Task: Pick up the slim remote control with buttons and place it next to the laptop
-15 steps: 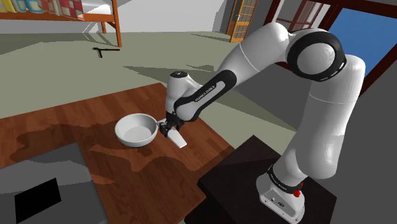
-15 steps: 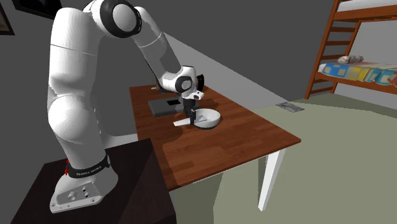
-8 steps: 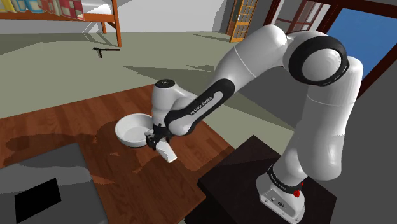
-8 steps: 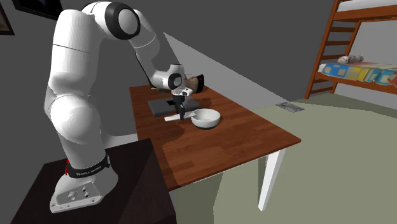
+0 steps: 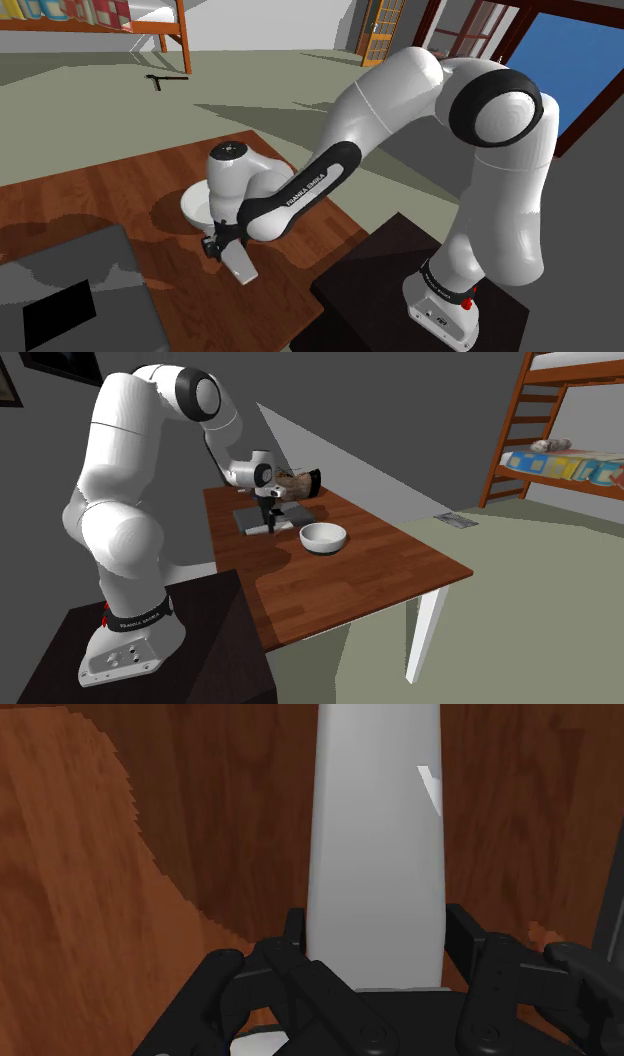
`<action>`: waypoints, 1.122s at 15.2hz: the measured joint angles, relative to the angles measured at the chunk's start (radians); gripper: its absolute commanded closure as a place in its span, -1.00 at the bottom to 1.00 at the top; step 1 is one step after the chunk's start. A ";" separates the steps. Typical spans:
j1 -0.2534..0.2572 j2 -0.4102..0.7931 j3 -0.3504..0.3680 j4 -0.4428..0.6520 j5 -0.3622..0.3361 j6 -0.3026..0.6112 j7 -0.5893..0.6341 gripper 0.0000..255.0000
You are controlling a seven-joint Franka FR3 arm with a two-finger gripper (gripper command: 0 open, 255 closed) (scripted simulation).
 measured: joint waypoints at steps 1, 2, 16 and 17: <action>0.009 0.010 0.000 0.003 -0.004 0.006 0.012 1.00; 0.015 0.020 -0.001 0.004 -0.008 0.015 0.020 1.00; 0.043 0.181 -0.037 0.031 -0.050 0.148 0.052 1.00; 0.046 0.196 -0.040 0.038 -0.053 0.156 0.055 1.00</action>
